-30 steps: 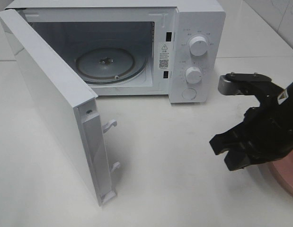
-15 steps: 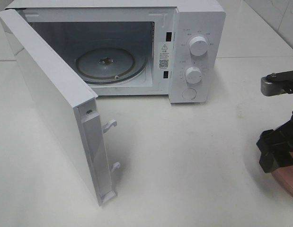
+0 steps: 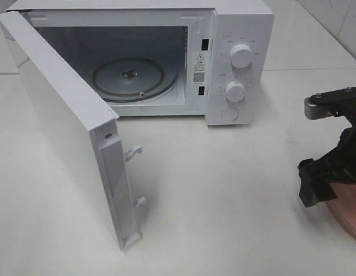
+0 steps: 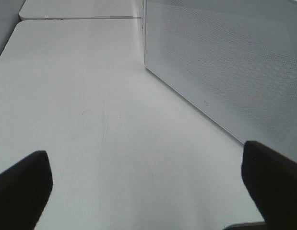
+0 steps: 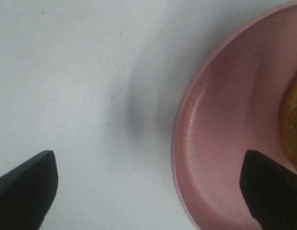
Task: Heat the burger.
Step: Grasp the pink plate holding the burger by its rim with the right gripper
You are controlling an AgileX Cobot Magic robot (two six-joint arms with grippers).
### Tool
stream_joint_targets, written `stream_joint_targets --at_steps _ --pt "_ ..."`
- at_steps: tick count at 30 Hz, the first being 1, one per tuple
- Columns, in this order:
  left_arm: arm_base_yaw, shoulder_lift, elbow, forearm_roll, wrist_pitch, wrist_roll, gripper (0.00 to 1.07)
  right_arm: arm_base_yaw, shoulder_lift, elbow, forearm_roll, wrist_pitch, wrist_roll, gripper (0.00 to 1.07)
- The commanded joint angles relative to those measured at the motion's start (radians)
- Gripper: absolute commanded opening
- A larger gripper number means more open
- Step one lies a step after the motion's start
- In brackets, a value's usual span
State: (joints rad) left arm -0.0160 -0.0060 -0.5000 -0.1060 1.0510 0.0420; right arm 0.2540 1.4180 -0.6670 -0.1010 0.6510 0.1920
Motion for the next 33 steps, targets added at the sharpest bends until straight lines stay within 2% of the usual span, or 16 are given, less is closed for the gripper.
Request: stream_joint_targets --at_steps 1,14,30,33 --pt "0.003 -0.024 0.002 0.001 -0.014 0.001 1.01 -0.013 0.065 0.002 -0.029 -0.046 0.020 0.96" --pt "0.003 -0.024 0.002 0.001 -0.014 0.001 1.01 -0.117 0.187 0.002 -0.055 -0.149 0.021 0.91" --pt "0.003 -0.024 0.002 0.001 -0.014 0.001 1.01 -0.122 0.318 0.002 -0.054 -0.204 0.022 0.85" --pt "0.003 -0.024 0.002 0.001 -0.014 0.001 1.01 -0.122 0.318 0.002 -0.054 -0.201 0.022 0.81"
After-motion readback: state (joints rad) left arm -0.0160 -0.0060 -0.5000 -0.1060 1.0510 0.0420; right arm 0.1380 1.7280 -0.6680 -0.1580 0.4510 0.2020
